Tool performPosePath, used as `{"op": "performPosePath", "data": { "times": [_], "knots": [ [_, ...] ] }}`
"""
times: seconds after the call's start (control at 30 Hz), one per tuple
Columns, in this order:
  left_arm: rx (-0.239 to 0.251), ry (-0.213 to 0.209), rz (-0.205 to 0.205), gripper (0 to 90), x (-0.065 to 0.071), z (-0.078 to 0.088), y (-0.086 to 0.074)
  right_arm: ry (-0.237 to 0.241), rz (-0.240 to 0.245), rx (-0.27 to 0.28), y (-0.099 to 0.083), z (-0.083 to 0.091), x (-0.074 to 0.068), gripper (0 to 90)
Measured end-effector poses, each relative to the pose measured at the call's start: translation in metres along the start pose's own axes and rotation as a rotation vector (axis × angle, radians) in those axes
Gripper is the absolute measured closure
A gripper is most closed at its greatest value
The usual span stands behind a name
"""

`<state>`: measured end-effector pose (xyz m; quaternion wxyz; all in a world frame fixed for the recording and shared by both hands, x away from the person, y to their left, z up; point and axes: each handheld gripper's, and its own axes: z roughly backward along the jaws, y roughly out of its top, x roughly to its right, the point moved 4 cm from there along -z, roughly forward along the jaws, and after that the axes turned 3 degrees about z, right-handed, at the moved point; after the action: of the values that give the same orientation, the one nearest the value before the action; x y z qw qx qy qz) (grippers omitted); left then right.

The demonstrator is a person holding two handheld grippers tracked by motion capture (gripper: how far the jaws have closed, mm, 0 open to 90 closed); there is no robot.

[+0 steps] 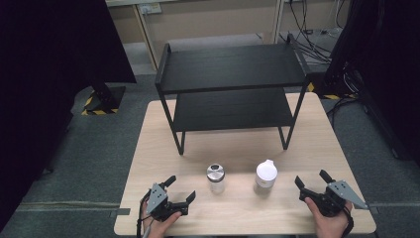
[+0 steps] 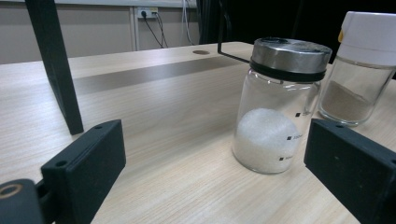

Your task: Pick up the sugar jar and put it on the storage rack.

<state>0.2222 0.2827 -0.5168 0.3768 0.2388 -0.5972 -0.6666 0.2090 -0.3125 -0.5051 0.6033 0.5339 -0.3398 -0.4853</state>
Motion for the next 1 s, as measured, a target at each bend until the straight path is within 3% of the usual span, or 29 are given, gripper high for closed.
{"op": "performPosePath", "data": {
  "times": [0.27,0.5,1.0],
  "knots": [
    [-0.011,-0.026,-0.008,4.8,0.004,-0.006,0.002,-0.001,-0.001,-0.004,0.001,0.000,0.000,3.6],
    [-0.028,-0.071,-0.015,5.0,0.011,-0.023,0.005,0.001,-0.014,-0.006,0.001,-0.001,0.001,3.6],
    [-0.060,-0.116,-0.042,5.6,0.020,-0.049,0.012,0.000,-0.018,-0.012,0.002,-0.001,0.002,3.6]
  ]
}}
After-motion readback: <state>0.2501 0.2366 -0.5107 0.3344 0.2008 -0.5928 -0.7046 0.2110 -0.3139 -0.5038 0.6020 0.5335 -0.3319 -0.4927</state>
